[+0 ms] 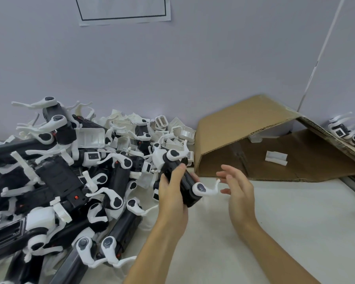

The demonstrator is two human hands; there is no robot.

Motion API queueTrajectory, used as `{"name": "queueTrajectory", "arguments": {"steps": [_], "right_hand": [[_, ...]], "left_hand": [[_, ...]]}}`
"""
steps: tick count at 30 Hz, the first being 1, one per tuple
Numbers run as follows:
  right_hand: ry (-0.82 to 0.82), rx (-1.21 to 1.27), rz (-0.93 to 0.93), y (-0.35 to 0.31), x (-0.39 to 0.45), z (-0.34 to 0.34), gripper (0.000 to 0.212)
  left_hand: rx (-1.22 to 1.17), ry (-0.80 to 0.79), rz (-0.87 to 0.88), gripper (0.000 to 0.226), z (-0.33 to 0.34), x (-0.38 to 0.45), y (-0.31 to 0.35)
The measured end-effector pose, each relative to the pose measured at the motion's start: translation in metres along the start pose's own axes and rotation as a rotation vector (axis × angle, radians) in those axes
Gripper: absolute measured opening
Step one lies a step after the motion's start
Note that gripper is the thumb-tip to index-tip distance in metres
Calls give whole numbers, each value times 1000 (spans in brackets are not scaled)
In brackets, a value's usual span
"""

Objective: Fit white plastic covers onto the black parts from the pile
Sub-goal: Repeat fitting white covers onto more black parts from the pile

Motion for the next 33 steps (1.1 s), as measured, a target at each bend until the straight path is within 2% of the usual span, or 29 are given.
{"name": "queueTrajectory", "arguments": {"steps": [3,5,7,11,14,16,20,23,25,28,31,33], "right_hand": [[-36,-15,9,-1,1,2,28],[-108,-28,6,-2,1,4,29],[-216,-10,-38,-6,-2,7,40],[-390,12,-205,-12,-12,12,61],[-499,76,-245,-12,-20,20,78],[-448,89,-227,-12,-23,23,82],[-200,9,-246,-12,-23,21,61],[-138,-58,-305,-15,-25,19,63],[-111,-118,-336,-19,-27,19,65],[-158,-149,-327,-21,-25,20,63],[-318,-130,-263,-20,-23,20,62],[-407,-215,-271,-18,-24,19,72]], "left_hand": [[-130,-66,1,47,2,3,2],[-169,-130,47,38,4,4,2],[-178,-150,73,32,5,3,0],[-45,-78,98,24,-1,5,-4],[43,-46,104,25,-5,6,-6],[46,-32,76,26,-7,8,-7],[14,-63,38,23,-5,8,-5],[71,-52,35,42,-5,6,-7],[110,-38,48,34,-6,6,-9],[103,-13,50,26,-9,9,-10],[179,-31,92,26,-10,11,-8],[243,-45,144,27,-12,11,-5]]}}
Point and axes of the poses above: each hand's wrist, its own x-axis towards the middle knuckle, its own z-axis out of the palm, y = z × x, the point moved 3 cm from there along x, towards the middle knuckle, and after that the axes turned 13 degrees about -x, right-handed, at the moved point
